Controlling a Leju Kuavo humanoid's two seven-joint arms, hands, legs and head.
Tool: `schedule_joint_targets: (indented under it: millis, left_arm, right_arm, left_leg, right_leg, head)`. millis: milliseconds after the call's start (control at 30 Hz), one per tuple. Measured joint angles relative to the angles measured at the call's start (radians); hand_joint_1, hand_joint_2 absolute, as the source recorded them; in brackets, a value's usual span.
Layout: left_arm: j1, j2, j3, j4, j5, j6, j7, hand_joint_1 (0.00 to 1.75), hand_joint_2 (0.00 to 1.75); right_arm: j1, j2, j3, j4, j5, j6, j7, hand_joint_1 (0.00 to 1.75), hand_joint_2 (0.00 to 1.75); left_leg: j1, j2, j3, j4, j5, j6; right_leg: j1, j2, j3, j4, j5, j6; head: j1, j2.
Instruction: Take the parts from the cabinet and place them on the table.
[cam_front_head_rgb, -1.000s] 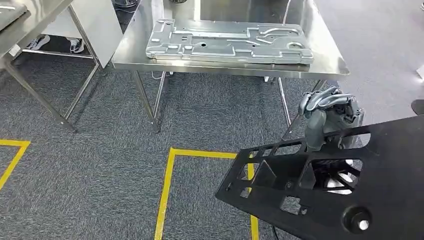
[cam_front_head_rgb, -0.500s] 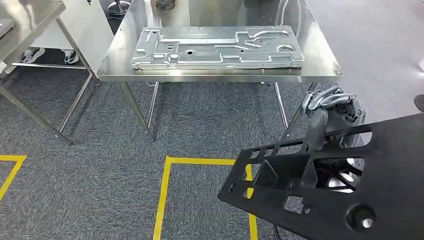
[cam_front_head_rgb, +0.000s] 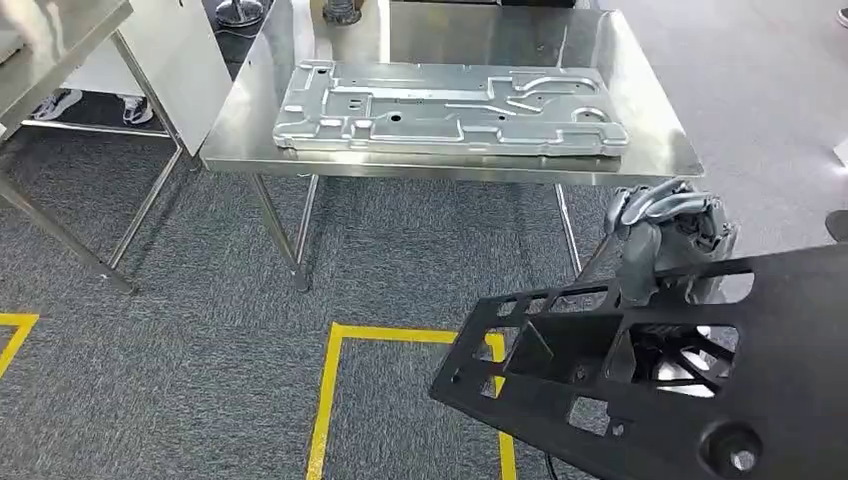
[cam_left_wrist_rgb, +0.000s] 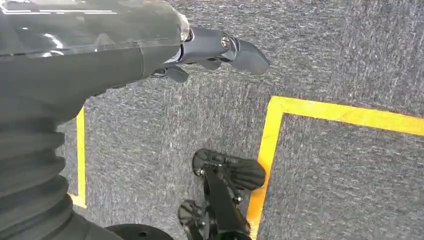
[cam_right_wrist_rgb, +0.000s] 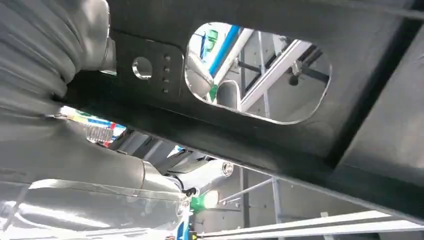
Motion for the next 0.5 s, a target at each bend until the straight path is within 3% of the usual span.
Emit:
schedule_joint_targets:
  millis: [33,100,133,167,233,300,333,367,433,467,500]
  left_arm:
    - [0.001,0.000,0.000,0.000,0.000,0.000,0.000,0.00,1.75]
    - [0.000,-0.001,0.000,0.000,0.000,0.000,0.000,0.00,1.75]
    - [0.001,-0.002,0.000,0.000,0.000,0.000,0.000,0.00,1.75]
    - [-0.003,-0.003,0.000,0.000,0.000,0.000,0.000,0.00,1.75]
    - [-0.002,-0.003,0.000,0.000,0.000,0.000,0.000,0.00,1.75]
    - [-0.003,-0.002,0.000,0.000,0.000,0.000,0.000,0.00,1.75]
    - [-0.004,-0.002,0.000,0.000,0.000,0.000,0.000,0.00,1.75]
    - [-0.006,-0.003,0.000,0.000,-0.001,0.000,0.000,0.00,1.75]
    - [-0.006,-0.003,0.000,0.000,-0.001,0.000,0.000,0.00,1.75]
    - [-0.003,-0.003,0.000,0.000,-0.001,0.001,0.000,0.00,1.75]
    - [-0.001,-0.003,0.000,0.000,-0.001,0.001,0.000,0.00,1.75]
  right_arm:
    - [0.000,0.000,0.000,0.000,0.000,-0.002,0.000,1.75,1.75]
    - [-0.002,0.000,-0.001,0.000,0.000,-0.002,0.000,1.75,1.75]
    - [-0.002,0.000,-0.001,0.000,0.000,-0.002,0.000,1.75,1.75]
    - [-0.004,0.000,-0.001,0.001,0.000,-0.003,0.000,1.75,1.75]
    - [-0.005,0.000,-0.002,-0.001,0.000,-0.004,0.000,1.75,1.75]
    - [-0.007,0.000,-0.003,-0.002,0.000,-0.003,0.000,1.75,1.75]
    - [-0.010,0.000,-0.003,-0.003,0.000,-0.002,-0.001,1.75,1.75]
    - [-0.015,0.000,-0.003,-0.003,0.000,0.000,-0.001,1.75,1.75]
    - [-0.016,0.000,-0.003,-0.003,0.000,0.003,0.000,1.75,1.75]
    - [-0.015,0.000,-0.003,-0.003,0.000,0.004,0.000,1.75,1.75]
    - [-0.015,0.000,-0.003,-0.003,0.000,0.005,0.000,1.75,1.75]
  left_leg:
    - [0.000,-0.001,0.011,0.000,-0.008,-0.002]
    - [0.000,-0.002,0.036,-0.001,-0.024,-0.008]
    - [0.000,-0.002,0.037,-0.004,-0.031,-0.012]
    - [-0.001,-0.002,0.041,-0.004,-0.034,-0.018]
    - [-0.001,0.001,0.047,-0.001,-0.031,-0.033]
    - [-0.002,0.001,0.052,0.006,-0.041,-0.043]
    - [0.001,0.001,0.048,0.039,-0.047,-0.044]
    - [0.002,0.001,0.017,0.101,-0.066,-0.046]
    - [0.005,0.001,-0.080,0.251,-0.134,-0.052]
    - [0.005,0.001,-0.118,0.297,-0.154,-0.054]
    - [0.005,0.001,-0.138,0.303,-0.146,-0.054]
  right_leg:
    - [-0.001,0.000,0.013,-0.057,0.048,-0.002]
    - [0.001,-0.002,0.075,-0.235,0.170,-0.013]
    - [0.003,-0.005,0.093,-0.286,0.190,-0.018]
    - [0.012,-0.010,0.087,-0.299,0.155,-0.020]
    - [0.015,-0.005,0.090,-0.305,0.173,-0.036]
    - [0.005,-0.003,0.116,-0.313,0.168,-0.048]
    - [0.006,-0.006,0.131,-0.317,0.163,-0.056]
    - [0.006,-0.007,0.139,-0.318,0.157,-0.062]
    - [0.008,-0.006,0.148,-0.317,0.144,-0.065]
    - [0.009,-0.004,0.153,-0.317,0.138,-0.065]
    - [0.008,-0.002,0.161,-0.317,0.131,-0.064]
  head:
    - [0.000,0.000]
    - [0.000,0.000]
    - [0.001,0.000]
    - [-0.006,0.000]
    - [-0.004,0.000]
    - [-0.008,0.000]
    - [-0.008,0.000]
    - [-0.020,0.000]
    - [-0.022,0.000]
    - [-0.020,0.000]
    - [-0.022,0.000]
